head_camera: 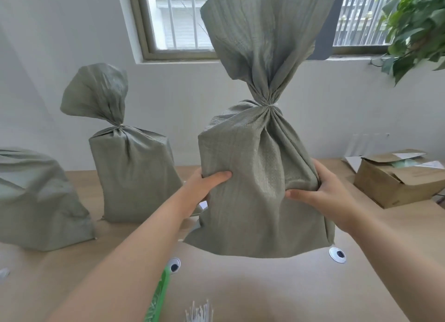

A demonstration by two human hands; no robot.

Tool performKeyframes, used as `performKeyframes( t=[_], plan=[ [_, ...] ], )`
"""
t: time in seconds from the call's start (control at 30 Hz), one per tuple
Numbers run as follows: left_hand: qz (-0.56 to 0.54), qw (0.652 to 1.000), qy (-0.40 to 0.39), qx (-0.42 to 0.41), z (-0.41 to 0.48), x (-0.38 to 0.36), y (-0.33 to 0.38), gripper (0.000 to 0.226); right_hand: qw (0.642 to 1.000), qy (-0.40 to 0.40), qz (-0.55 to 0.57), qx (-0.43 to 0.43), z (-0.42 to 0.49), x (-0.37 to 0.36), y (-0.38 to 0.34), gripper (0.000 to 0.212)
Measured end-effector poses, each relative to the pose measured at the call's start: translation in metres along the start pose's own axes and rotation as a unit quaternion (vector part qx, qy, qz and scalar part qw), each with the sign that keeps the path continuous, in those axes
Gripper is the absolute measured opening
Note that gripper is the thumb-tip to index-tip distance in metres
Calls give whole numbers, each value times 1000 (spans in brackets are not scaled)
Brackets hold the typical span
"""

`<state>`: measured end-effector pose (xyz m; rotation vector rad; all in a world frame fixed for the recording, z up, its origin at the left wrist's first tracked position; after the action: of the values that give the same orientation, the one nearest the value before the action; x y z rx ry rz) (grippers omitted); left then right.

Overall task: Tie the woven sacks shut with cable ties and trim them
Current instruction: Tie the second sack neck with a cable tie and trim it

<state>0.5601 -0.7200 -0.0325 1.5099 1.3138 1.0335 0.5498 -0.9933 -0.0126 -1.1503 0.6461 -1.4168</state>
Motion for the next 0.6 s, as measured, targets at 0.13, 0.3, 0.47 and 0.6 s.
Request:
performKeyframes(
  t=[0.13, 0.3, 0.47, 0.6],
  plan=[
    [3, 1000, 9, 14, 61, -4, -9, 19, 1000, -5, -7, -4, 44, 8, 51, 70],
    [0, 999, 32, 27, 128, 4, -33, 21, 1000, -17, -3, -14, 89, 0, 118, 73],
    [-15, 997, 64, 36, 179, 16, -63, 26, 999, -35, -2, -24, 119, -16, 175, 72],
    [-46, 994, 86, 49, 208, 25, -91, 28, 998, -49, -9, -28, 135, -28, 210, 75]
  ],
)
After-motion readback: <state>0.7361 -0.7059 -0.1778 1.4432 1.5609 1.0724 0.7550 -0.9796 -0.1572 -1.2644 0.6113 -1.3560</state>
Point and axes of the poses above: each hand's wrist, its own z-axis towards the middle knuckle, its own x-axis out of the back of the hand, y = z × x, the point moved 6 cm from there along z, towards the middle knuckle, and after that the axes turned 11 degrees about x, right-handed, at the moved point
